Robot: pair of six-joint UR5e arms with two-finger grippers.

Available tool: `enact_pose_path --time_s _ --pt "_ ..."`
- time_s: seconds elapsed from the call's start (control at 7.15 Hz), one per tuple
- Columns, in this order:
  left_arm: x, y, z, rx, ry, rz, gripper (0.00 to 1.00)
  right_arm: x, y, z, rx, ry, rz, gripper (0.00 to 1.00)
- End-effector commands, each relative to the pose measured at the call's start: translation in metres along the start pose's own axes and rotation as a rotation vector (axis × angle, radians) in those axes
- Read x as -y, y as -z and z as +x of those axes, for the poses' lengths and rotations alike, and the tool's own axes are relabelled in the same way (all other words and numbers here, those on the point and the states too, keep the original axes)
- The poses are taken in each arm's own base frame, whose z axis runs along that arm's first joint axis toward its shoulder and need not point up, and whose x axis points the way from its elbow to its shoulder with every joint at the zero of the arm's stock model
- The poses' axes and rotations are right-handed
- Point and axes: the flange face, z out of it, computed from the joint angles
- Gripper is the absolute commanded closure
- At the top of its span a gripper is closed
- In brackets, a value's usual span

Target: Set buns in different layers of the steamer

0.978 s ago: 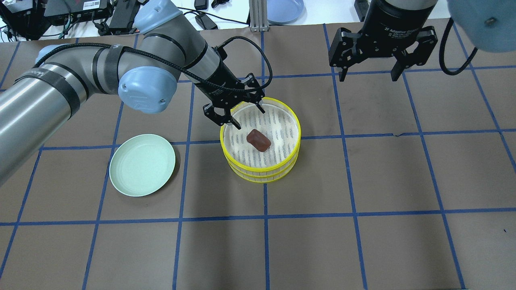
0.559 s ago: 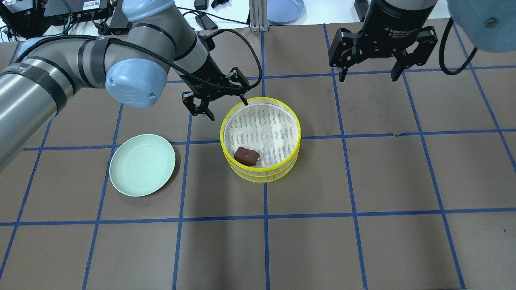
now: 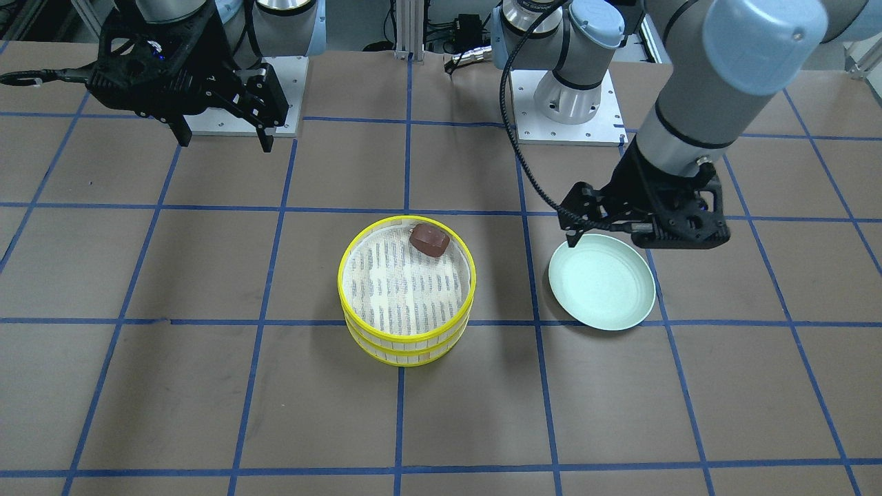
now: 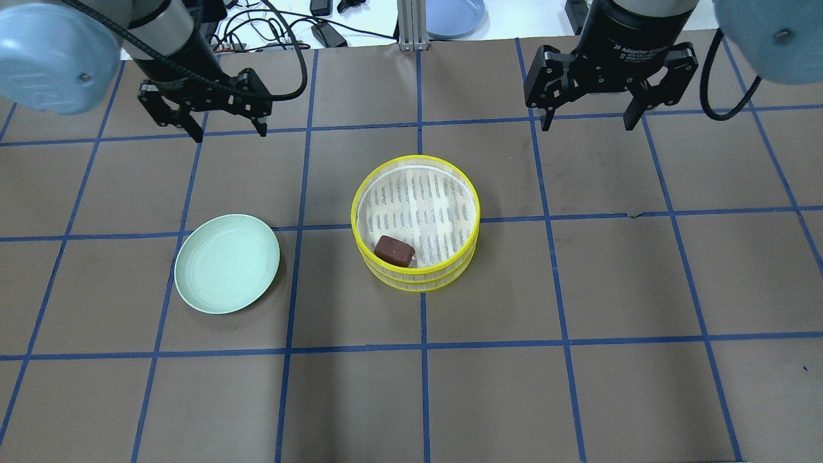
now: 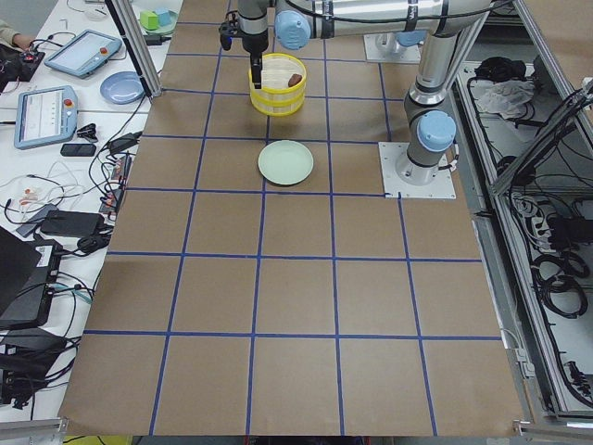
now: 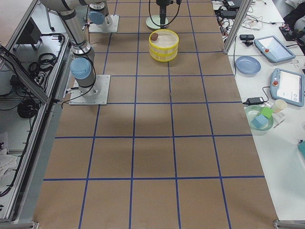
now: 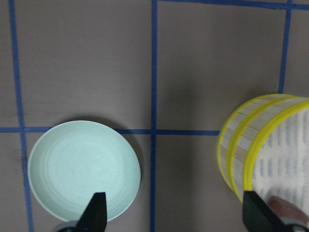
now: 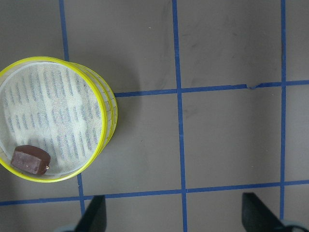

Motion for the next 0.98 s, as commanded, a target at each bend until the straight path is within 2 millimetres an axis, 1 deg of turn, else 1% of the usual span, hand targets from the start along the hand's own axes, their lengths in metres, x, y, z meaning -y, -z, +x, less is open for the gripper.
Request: enact_pose_path --time_s 0.0,0.14,0.28,0.56,0.7,0.84 --pt "-0.045 0.054 -0.021 0.101 -0.045 0.011 0.00 0.000 0.000 0.000 0.000 0.000 -0.001 0.00" --pt "-0.056 0.066 -0.019 0.097 -0.047 0.030 0.00 0.000 0.000 0.000 0.000 0.000 -0.003 0.00" --pt "-0.063 0.072 -0.015 0.097 -0.053 0.044 0.00 0.000 0.000 0.000 0.000 0.000 -0.003 0.00" --pt "-0.067 0.077 -0.011 0.073 -0.053 0.057 0.00 -0.001 -0.003 0.000 -0.003 0.002 -0.007 0.00" --pt "-0.068 0.079 -0.011 0.073 -0.053 0.065 0.00 -0.002 -0.008 0.002 -0.002 0.000 -0.012 0.00" --pt "-0.069 0.080 -0.011 0.071 -0.051 0.068 0.00 -0.003 -0.007 0.002 -0.001 0.000 -0.007 0.00"
